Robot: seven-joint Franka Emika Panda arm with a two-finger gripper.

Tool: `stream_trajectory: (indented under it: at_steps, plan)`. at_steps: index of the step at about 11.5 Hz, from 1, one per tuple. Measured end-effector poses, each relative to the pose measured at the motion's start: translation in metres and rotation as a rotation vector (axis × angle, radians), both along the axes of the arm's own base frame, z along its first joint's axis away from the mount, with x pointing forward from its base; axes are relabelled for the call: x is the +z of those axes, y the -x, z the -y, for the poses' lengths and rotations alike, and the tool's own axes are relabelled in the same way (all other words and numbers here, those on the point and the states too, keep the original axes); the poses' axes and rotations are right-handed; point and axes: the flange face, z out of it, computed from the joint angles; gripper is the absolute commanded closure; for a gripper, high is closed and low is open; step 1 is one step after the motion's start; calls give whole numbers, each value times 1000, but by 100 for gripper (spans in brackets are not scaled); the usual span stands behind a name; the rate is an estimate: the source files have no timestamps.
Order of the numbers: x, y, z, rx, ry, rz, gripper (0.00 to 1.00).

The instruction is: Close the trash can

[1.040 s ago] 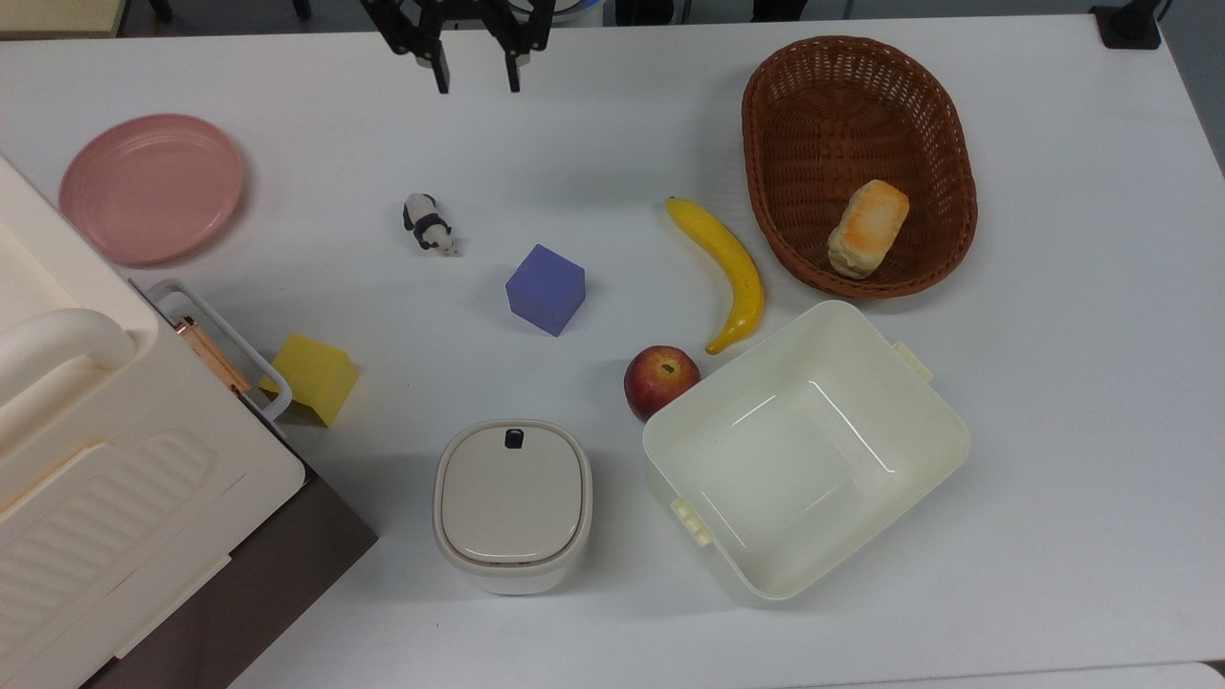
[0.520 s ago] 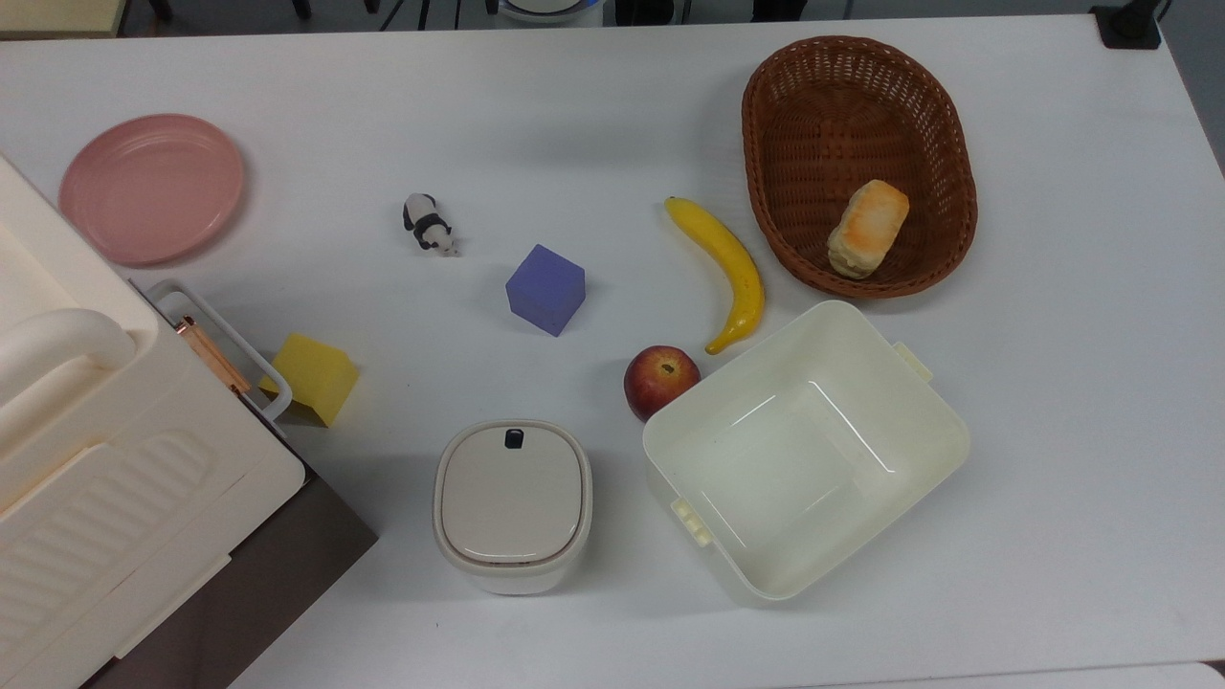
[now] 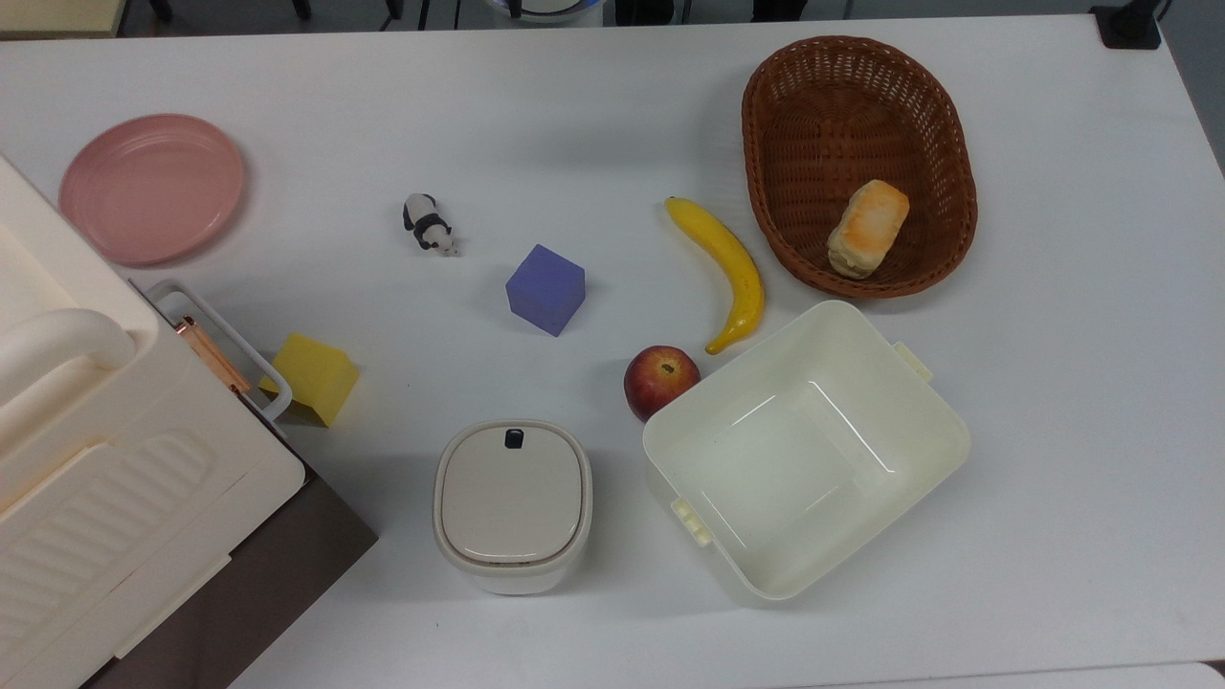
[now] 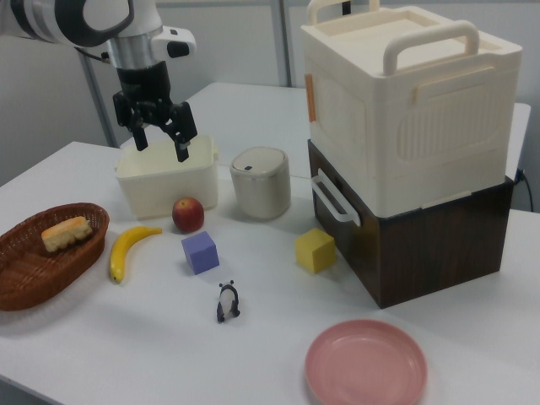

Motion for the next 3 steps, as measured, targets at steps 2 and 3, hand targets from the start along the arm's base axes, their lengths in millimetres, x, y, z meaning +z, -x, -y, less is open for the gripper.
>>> stream_trajectory:
  at_steps: [2, 3]
  plan:
    - [-7, -3, -4, 7, 0, -15, 0]
    - [-9, -4, -4, 8, 0, -19, 0]
